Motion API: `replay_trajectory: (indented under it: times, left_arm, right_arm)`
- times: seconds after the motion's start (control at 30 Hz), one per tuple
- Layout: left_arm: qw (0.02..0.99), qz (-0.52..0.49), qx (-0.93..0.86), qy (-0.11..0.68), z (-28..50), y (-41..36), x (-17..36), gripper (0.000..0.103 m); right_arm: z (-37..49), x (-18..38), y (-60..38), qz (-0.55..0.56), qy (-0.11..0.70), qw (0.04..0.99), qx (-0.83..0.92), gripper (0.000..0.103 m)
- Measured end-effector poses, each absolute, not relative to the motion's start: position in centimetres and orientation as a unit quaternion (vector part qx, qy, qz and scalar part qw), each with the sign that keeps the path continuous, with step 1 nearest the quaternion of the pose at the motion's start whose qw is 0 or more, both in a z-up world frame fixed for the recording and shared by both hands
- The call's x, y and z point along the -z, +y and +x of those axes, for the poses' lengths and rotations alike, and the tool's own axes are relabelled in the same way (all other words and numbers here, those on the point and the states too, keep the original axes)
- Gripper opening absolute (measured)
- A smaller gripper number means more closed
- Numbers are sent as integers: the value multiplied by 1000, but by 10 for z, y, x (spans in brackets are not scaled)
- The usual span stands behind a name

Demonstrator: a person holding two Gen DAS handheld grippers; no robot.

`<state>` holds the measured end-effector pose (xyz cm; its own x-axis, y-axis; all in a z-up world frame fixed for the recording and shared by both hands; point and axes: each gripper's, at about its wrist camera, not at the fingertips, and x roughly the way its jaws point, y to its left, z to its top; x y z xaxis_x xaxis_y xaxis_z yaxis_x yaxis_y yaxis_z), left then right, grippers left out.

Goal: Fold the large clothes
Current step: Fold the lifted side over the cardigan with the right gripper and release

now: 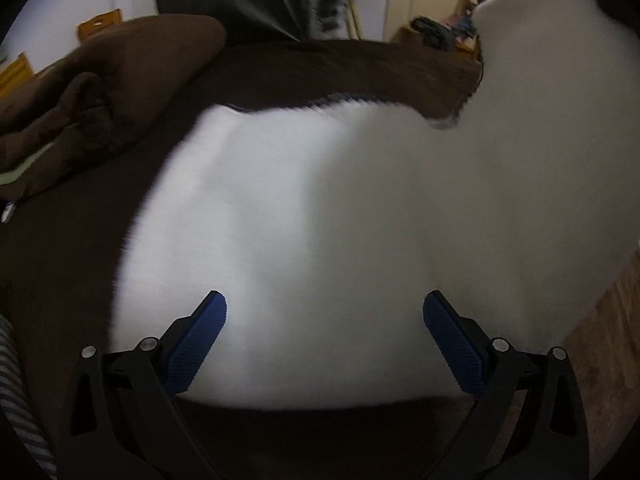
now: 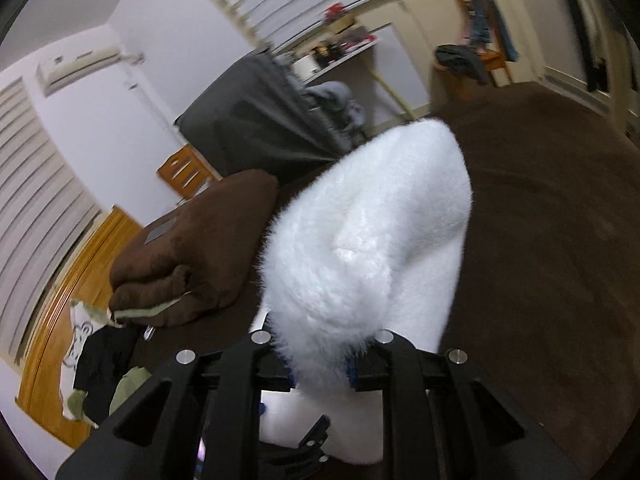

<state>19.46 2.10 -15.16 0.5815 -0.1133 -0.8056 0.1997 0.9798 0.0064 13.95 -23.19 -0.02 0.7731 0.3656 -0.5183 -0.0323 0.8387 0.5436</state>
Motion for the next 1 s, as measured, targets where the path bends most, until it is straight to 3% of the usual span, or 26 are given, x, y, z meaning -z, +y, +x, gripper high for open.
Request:
replay_trajectory:
  times: [0.23,0.5,0.8,1.0]
  left_arm:
    - [898,48,43,434,183,91,125,96]
    - [886,-10,-2,464,174,162,146,96]
    - [879,-16,-5,477,160,174,157,96]
    - [877,-37,-19,479,142,190,160,96]
  right_arm:
    - [168,4,-186,240,341,897,-144,18]
    - [210,18,-125,200,382,890,-148,16]
    - [232,4,-75,161,374,894,-186,16]
    - [204,42,-23,88,421,870,-239,16]
